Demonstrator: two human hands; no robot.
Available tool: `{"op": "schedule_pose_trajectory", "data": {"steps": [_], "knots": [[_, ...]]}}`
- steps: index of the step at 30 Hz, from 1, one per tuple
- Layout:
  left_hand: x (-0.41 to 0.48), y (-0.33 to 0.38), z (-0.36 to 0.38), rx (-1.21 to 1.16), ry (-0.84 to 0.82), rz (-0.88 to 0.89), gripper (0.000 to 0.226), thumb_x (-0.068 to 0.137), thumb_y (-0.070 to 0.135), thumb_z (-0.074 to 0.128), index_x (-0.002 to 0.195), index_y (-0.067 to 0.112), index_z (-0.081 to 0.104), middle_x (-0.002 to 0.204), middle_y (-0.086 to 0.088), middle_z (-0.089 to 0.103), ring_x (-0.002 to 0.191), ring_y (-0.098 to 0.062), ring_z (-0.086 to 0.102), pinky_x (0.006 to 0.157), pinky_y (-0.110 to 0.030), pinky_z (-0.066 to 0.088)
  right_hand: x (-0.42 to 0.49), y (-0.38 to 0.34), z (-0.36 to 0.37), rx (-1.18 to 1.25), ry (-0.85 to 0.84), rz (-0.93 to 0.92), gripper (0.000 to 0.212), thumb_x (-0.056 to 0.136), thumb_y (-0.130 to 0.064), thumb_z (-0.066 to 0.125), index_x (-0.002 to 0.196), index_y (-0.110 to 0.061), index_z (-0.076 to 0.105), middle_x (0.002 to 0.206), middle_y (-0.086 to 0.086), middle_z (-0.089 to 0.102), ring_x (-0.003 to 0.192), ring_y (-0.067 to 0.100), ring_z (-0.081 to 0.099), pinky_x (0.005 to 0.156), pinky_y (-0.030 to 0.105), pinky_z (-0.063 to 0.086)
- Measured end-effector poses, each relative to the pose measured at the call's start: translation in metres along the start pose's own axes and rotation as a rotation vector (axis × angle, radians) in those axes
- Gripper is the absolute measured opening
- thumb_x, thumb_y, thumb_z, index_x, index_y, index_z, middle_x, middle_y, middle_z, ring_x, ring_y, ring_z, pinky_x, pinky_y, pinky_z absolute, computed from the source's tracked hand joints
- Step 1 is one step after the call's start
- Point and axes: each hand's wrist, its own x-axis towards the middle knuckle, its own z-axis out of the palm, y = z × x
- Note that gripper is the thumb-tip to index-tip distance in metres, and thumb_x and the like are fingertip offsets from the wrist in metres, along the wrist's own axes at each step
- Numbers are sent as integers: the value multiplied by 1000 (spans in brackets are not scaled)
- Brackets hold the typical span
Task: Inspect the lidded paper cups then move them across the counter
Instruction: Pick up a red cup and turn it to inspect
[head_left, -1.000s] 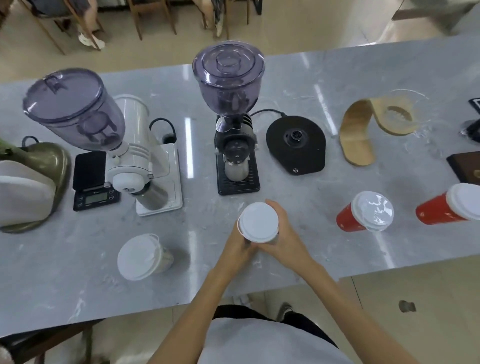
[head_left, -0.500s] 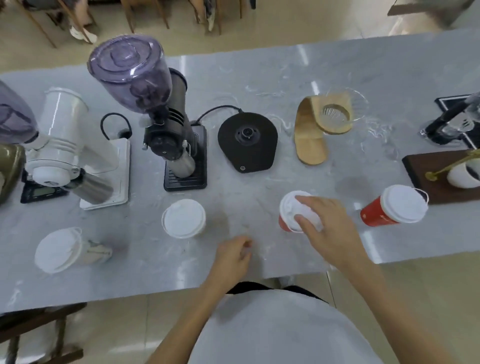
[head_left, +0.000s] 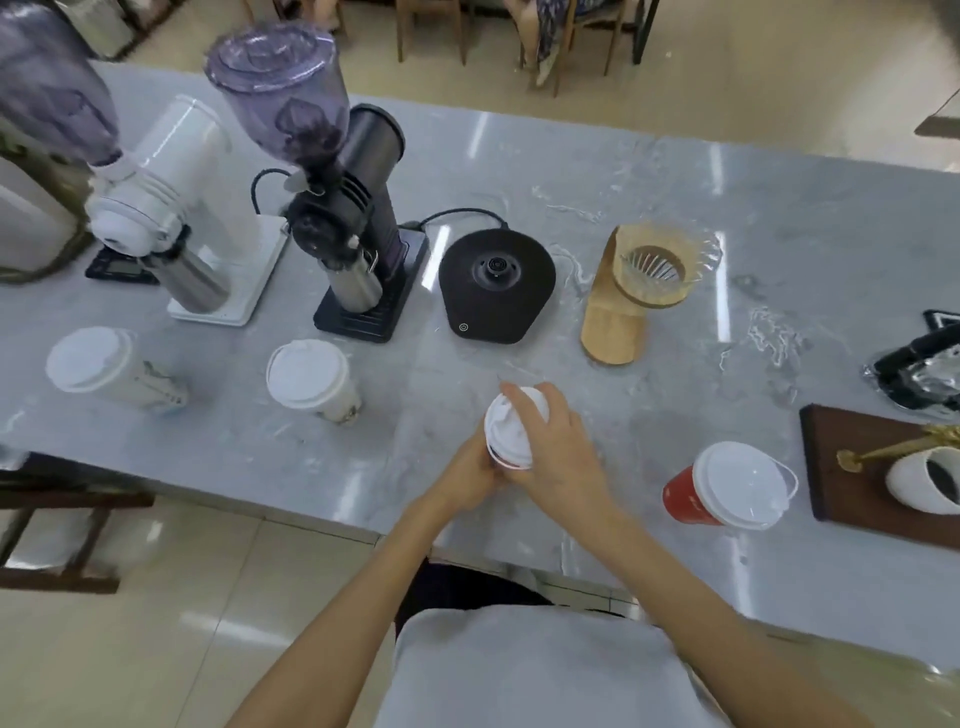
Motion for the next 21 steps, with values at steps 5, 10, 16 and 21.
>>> {"op": "schedule_pose_trajectory", "data": {"steps": [5, 10, 16, 21], "knots": [[1, 55, -8, -33, -71, 22, 79, 73, 22, 86, 140, 31, 46, 123, 8, 68, 113, -13, 65, 84, -17, 55, 27, -3, -85, 84, -94, -57, 89, 74, -46, 79, 149, -42, 33, 144, 1, 37, 122, 28, 52, 97, 42, 49], [23, 154, -23, -484, -296, 139, 77, 79, 48, 76, 145, 22, 46, 143, -8, 58, 129, -28, 57, 97, -44, 55, 64, -30, -250, 124, -194, -266, 85, 68, -54, 81, 140, -60, 35, 142, -14, 46, 121, 10, 50, 89, 23, 47], [56, 326, -34, -903, -739, 299, 82, 97, 62, 40, 152, 3, 32, 145, -29, 48, 134, -49, 45, 103, -67, 40, 77, -91, -461, 61, -159, -441, 78, 69, -54, 84, 136, -62, 44, 124, -30, 64, 108, -5, 66, 74, 11, 57], [55, 468, -25, -852, -632, 488, 73, 98, 55, 48, 146, 0, 43, 132, -25, 54, 114, -39, 61, 88, -46, 58, 74, -119, -589, 67, -54, -512, 80, 73, -37, 83, 143, -49, 45, 122, -15, 70, 112, 13, 69, 80, 22, 59]]}}
